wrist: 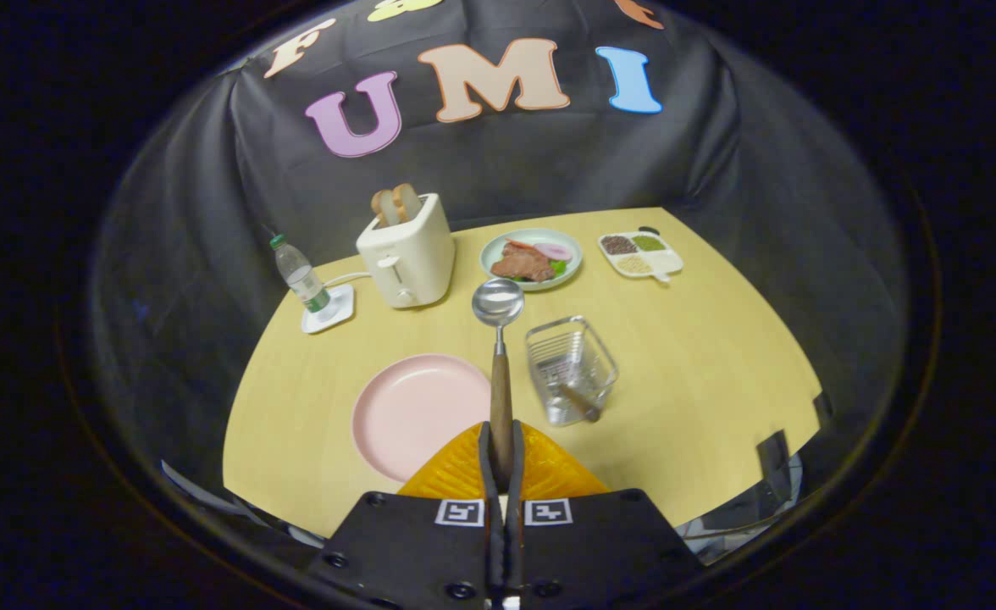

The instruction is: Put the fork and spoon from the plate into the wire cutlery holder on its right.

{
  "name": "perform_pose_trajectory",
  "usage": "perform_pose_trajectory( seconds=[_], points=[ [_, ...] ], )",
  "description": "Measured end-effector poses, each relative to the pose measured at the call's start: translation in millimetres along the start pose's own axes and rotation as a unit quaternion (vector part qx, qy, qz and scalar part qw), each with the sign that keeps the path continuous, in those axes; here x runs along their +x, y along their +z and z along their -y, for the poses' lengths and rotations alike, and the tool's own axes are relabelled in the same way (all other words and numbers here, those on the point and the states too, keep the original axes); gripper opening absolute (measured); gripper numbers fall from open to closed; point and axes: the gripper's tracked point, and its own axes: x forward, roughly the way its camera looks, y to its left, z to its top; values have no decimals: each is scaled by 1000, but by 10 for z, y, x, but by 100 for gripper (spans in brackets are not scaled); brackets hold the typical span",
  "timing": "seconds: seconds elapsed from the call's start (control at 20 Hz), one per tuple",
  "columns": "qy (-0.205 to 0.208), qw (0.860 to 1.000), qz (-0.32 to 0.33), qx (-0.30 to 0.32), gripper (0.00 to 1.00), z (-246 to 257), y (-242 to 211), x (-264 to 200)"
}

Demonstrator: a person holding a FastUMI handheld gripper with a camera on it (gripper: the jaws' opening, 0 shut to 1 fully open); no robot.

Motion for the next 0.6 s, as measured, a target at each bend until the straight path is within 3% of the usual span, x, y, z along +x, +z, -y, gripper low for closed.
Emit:
perform_pose_trajectory(
  seconds=[0.15, 0.3, 0.6],
  points=[
    [-10, 999, -32, -35, 4, 386, 178, 26],
    [10, 996, -80, -42, 4, 533, 224, 75],
    [24, 968, -208, -141, 4, 647, -103, 241]
  ],
)
